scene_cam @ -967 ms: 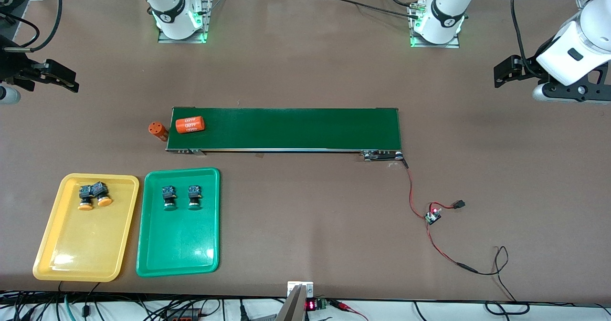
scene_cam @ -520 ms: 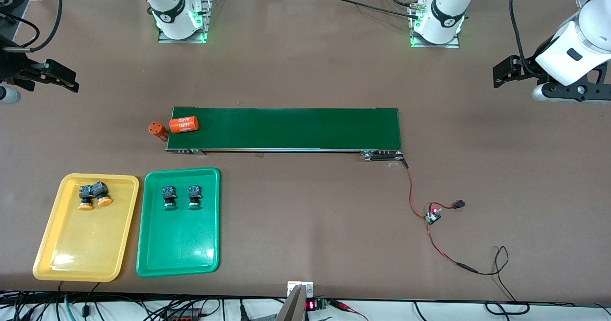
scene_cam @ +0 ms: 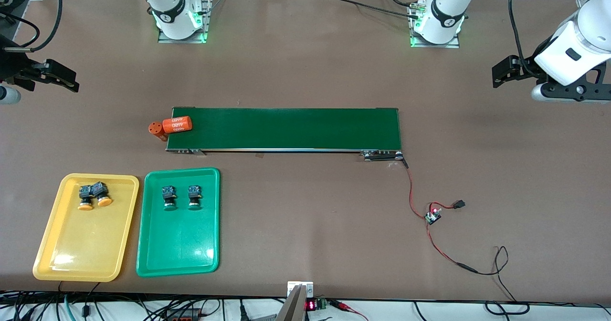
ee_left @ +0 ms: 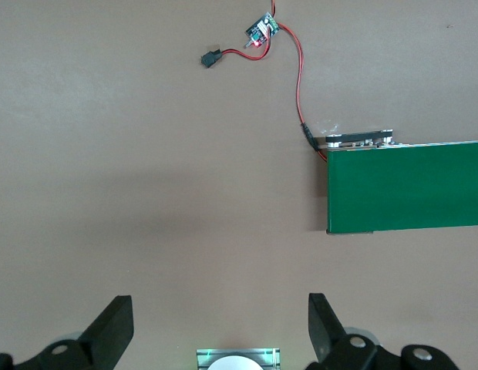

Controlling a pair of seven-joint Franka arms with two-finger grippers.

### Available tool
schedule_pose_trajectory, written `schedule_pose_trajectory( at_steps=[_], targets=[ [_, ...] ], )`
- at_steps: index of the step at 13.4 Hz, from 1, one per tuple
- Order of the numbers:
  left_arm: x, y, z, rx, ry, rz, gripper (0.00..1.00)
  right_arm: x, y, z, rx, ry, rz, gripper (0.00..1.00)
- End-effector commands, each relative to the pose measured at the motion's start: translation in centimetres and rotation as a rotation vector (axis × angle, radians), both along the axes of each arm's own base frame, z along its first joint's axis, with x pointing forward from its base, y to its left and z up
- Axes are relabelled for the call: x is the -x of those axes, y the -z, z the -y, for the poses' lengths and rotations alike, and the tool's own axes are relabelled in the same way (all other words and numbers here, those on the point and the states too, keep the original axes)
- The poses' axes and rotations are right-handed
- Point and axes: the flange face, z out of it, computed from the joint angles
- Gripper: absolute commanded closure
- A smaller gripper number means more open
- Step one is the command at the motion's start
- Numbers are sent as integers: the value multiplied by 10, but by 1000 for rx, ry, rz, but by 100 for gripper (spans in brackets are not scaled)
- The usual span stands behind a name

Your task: Sort buttons by color to trays

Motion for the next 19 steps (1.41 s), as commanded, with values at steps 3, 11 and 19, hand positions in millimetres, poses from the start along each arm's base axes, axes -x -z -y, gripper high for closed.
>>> schedule_pose_trajectory(
  at_steps=[3,11,19],
  targets=[
    [-1,-6,3,1,-10,-7,0,3,-1,-1,-15,17,-2,0],
    [-2,-6,3,1,-10,-5,0,3,-1,-2,-15,16,-2,0],
    [-2,-5,3,-1,-25,-6,0,3,0,-2,-15,16,-4,0]
  ],
)
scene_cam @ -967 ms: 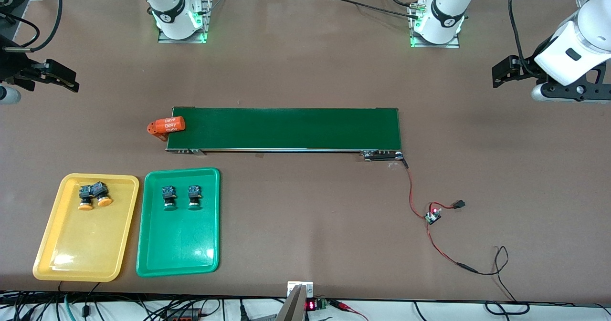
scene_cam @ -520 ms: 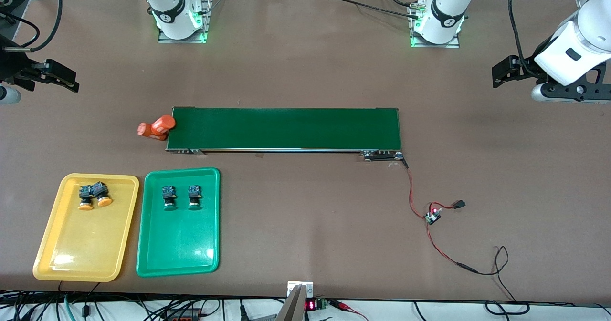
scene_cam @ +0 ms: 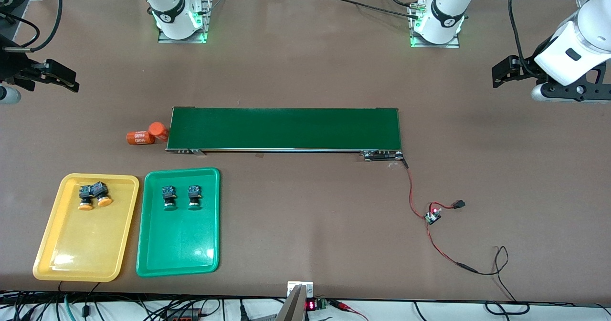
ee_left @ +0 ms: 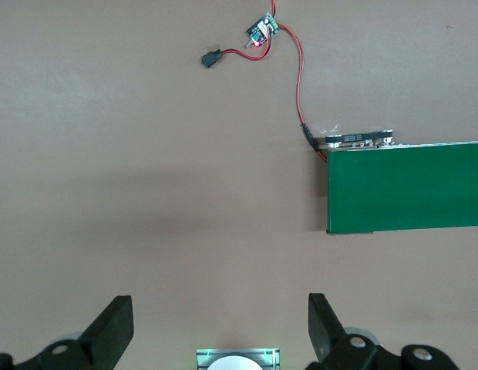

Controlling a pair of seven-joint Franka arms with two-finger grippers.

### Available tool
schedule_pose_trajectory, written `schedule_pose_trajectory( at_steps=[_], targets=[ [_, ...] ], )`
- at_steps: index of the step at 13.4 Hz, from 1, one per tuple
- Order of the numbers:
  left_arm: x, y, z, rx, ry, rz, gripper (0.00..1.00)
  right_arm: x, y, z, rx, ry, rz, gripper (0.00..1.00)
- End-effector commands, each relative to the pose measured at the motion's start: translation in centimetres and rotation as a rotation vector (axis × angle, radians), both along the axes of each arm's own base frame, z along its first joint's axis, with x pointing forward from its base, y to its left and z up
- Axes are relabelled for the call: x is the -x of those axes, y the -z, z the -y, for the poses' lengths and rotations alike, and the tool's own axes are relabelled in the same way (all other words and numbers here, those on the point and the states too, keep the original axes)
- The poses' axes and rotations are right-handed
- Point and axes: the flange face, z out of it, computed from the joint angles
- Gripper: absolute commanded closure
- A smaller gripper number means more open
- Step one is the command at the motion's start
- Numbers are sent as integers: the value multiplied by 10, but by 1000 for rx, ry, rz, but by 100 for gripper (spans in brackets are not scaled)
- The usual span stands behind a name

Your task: Sort buttons by color to trays

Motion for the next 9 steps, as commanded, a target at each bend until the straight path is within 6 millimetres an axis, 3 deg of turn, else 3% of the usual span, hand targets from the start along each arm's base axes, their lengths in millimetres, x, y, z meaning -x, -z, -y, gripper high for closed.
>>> schedule_pose_trajectory(
  at_steps=[1,9],
  targets=[
    [-2,-5,3,-2,-29,-6,0,3,-1,-2,-15,16,-2,0],
    [0,-5,17,-10,-62,-5,0,2,-1,-1,-15,16,4,0]
  ],
)
